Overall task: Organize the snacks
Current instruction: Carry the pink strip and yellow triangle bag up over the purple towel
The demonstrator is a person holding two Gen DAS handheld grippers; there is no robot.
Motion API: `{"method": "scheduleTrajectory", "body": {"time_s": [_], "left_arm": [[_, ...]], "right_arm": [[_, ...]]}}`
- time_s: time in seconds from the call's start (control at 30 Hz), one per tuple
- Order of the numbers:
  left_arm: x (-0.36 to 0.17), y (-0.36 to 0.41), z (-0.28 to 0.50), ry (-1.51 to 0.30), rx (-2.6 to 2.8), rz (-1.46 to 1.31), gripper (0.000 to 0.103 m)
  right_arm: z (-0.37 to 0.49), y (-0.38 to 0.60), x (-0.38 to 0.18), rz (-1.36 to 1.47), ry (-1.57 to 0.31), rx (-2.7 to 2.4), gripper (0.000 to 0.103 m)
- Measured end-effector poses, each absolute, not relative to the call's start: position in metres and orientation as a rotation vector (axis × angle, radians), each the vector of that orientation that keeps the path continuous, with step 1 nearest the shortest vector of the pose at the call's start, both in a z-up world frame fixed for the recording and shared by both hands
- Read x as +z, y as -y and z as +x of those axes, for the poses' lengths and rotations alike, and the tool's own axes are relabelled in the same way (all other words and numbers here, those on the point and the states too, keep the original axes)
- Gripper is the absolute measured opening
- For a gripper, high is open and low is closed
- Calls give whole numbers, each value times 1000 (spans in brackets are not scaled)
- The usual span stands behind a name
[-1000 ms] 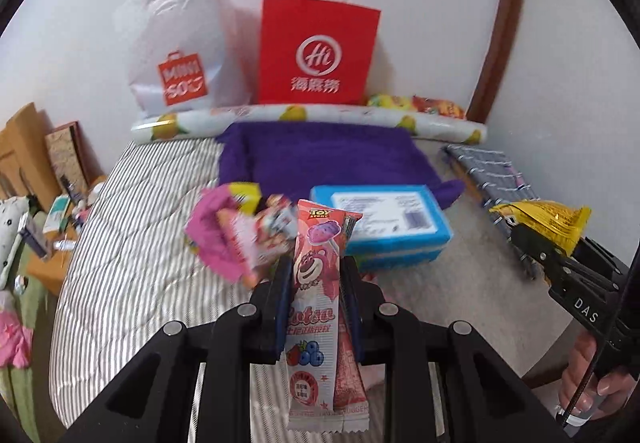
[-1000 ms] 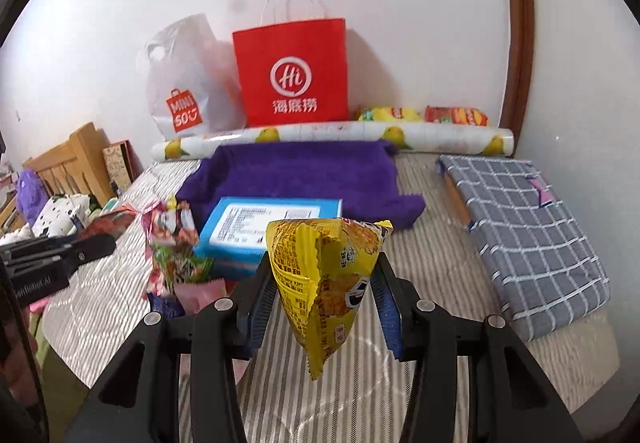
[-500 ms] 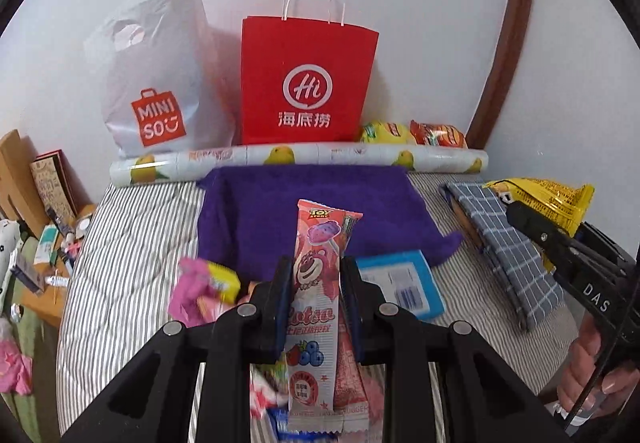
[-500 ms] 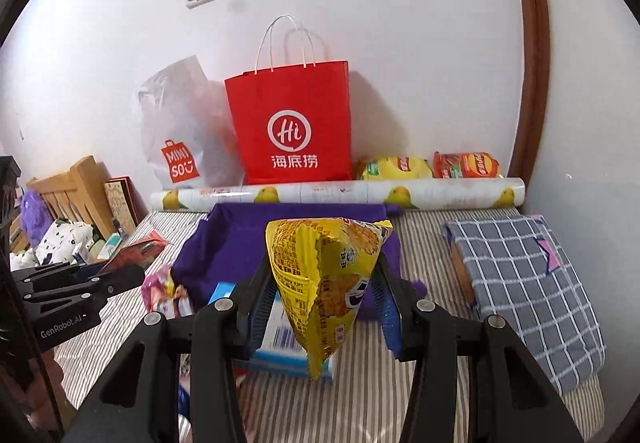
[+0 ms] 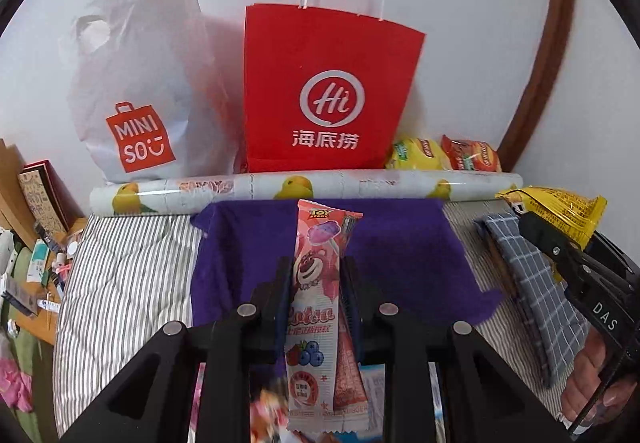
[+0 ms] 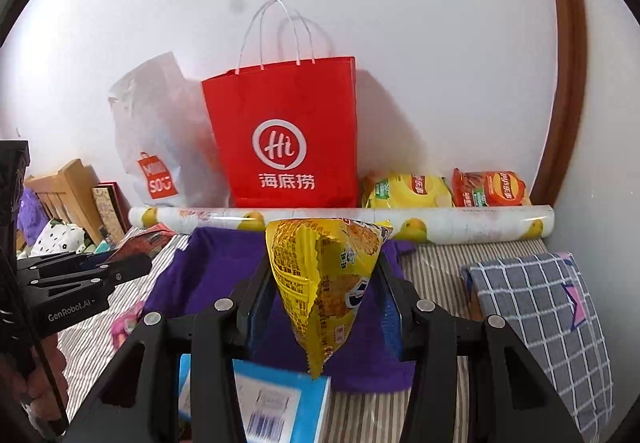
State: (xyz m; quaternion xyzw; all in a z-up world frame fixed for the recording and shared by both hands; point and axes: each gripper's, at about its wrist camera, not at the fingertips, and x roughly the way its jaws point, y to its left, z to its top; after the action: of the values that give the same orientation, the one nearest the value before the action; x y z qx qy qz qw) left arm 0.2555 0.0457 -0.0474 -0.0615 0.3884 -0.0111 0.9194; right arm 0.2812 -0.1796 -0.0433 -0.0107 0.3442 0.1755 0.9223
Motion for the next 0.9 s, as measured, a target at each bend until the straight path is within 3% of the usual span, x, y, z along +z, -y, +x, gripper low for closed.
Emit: {"method": "scheduleTrajectory", "body": {"time_s": [0.37,0.9], "left_arm": [[-71,-59,326,-830,-26,-130,23],[-139,-74,369,-974,15,-145,23]], "right_arm": [[357,172,-69,-28,-713,319,46],[402,169,-160,-24,-903,302,46]]}}
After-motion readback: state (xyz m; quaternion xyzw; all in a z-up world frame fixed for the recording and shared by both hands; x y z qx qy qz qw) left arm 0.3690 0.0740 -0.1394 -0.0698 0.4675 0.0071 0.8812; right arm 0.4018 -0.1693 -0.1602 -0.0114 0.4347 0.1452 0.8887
